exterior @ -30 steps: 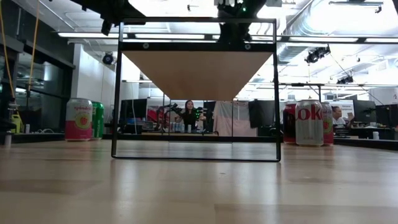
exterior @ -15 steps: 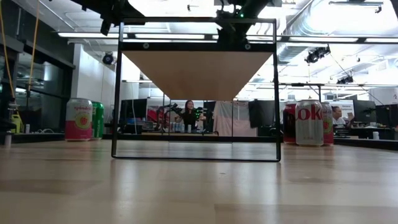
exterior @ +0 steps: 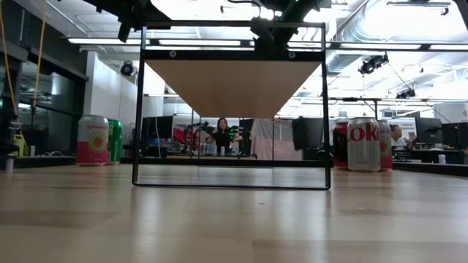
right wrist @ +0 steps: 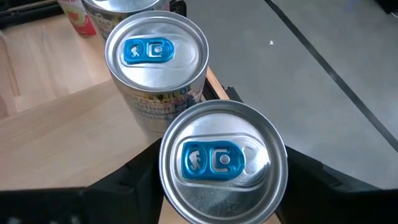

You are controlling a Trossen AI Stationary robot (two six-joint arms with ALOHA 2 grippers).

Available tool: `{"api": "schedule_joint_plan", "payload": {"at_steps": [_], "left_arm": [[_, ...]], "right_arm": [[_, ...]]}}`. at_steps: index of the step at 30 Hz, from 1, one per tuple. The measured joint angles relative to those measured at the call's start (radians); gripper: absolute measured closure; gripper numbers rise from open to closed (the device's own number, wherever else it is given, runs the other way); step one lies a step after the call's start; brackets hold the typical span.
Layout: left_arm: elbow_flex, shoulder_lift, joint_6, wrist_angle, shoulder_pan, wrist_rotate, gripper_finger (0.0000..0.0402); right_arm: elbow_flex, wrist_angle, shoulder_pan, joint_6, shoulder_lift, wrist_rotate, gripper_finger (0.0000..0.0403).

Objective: Place canned beverage on shelf
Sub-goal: Put the blue soda can on the shelf

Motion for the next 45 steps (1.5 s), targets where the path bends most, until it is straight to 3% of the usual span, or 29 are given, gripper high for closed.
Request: {"api": "schedule_joint_plan", "payload": {"at_steps": [7,25,35,42,45], "left_arm": [[0.0,0.0,0.0,0.0,0.0,0.0,0.0401],[0.0,0.0,0.0,-0.001,0.0,0.0,0.0401],[0.0,0.0,0.0,-0.001,0.0,0.0,0.0402],[0.0,0.0,0.0,-0.001,0.0,0.0,0.0401],[0.0,0.0,0.0,-0.001,0.0,0.001,0.0401]], "right_arm": [[0.0,0.008,-0.001,0.0,0.0,0.011,0.013],[0.001,0.016,-0.003,0.007,-0.02,0.0,0.0124],[0.002,0.031,-0.003,0.008,-0.1,-0.01,0.0124],[0.002,-0.164,-0.003,0.031,-0.182,-0.062,0.0124],[-0.075,-0.2,-0.001,0.028,-0.222,-0.064,0.0139]]}}
